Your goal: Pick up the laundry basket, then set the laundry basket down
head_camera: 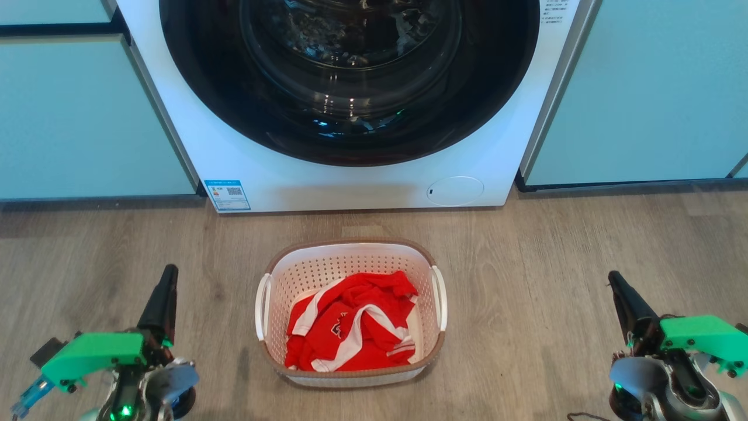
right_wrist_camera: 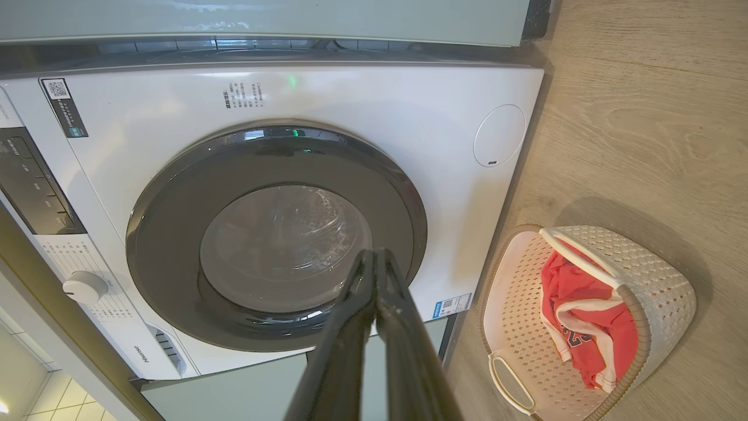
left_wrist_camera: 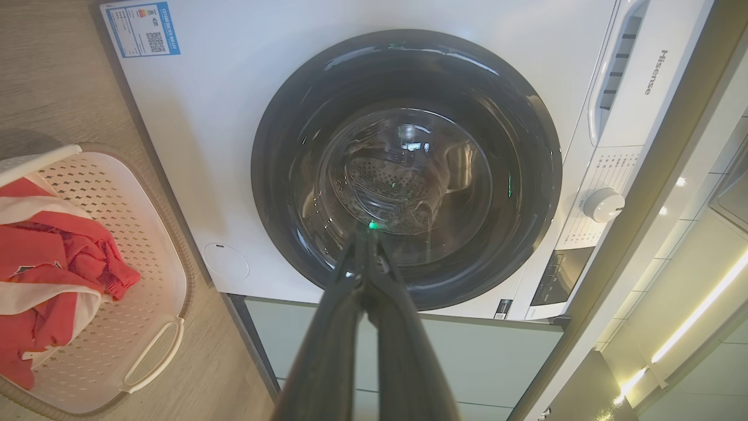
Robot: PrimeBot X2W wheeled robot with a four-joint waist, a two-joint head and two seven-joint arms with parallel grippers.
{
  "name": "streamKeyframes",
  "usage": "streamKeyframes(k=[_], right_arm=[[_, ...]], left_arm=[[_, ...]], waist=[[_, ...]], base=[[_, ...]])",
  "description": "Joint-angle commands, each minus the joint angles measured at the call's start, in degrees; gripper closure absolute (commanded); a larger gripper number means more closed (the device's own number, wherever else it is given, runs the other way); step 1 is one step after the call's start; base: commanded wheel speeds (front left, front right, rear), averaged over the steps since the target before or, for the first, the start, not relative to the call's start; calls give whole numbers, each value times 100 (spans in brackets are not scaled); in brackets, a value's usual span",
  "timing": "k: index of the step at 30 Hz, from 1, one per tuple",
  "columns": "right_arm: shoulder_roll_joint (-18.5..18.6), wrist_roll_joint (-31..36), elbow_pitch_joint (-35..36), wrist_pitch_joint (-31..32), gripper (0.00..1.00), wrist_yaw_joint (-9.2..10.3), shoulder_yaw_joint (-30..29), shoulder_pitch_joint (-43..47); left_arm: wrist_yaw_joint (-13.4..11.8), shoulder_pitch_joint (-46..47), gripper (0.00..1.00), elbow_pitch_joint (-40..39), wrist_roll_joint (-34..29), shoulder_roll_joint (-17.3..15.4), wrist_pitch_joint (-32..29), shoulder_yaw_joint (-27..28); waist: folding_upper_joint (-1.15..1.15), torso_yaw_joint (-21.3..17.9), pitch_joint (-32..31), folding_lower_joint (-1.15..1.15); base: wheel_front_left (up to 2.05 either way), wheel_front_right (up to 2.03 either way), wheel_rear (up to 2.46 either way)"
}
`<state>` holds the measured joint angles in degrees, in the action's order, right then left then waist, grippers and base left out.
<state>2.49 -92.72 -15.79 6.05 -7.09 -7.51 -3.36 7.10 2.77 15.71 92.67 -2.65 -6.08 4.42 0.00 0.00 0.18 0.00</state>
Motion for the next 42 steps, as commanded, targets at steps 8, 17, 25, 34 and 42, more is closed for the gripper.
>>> streamKeyframes(k=[8, 17, 25, 34, 42], right_arm=[[40, 60, 177, 48, 100, -40, 94, -282], [40, 60, 177, 48, 100, -40, 93, -282], [-32, 17, -212, -46, 0, -1, 42, 89], [-27, 137, -155, -180, 0, -3, 79, 56], [-22, 484, -112, -314, 0, -6, 67, -14]], left_arm=[[39, 342, 100, -167, -54, -24, -45, 215], [39, 342, 100, -167, -55, -23, -45, 215], [-6, -129, 0, 218, -36, 7, 21, -3], [-3, -117, 0, 162, -178, 5, 157, 85], [0, -80, 0, 40, -471, 3, 293, 272]], waist=[[0, 0, 0, 0], [0, 0, 0, 0], [0, 1, 3, 0], [0, 1, 6, 0], [0, 4, 9, 0]], base=[[0, 0, 0], [0, 0, 0], [0, 0, 0], [0, 0, 0], [0, 0, 0]])
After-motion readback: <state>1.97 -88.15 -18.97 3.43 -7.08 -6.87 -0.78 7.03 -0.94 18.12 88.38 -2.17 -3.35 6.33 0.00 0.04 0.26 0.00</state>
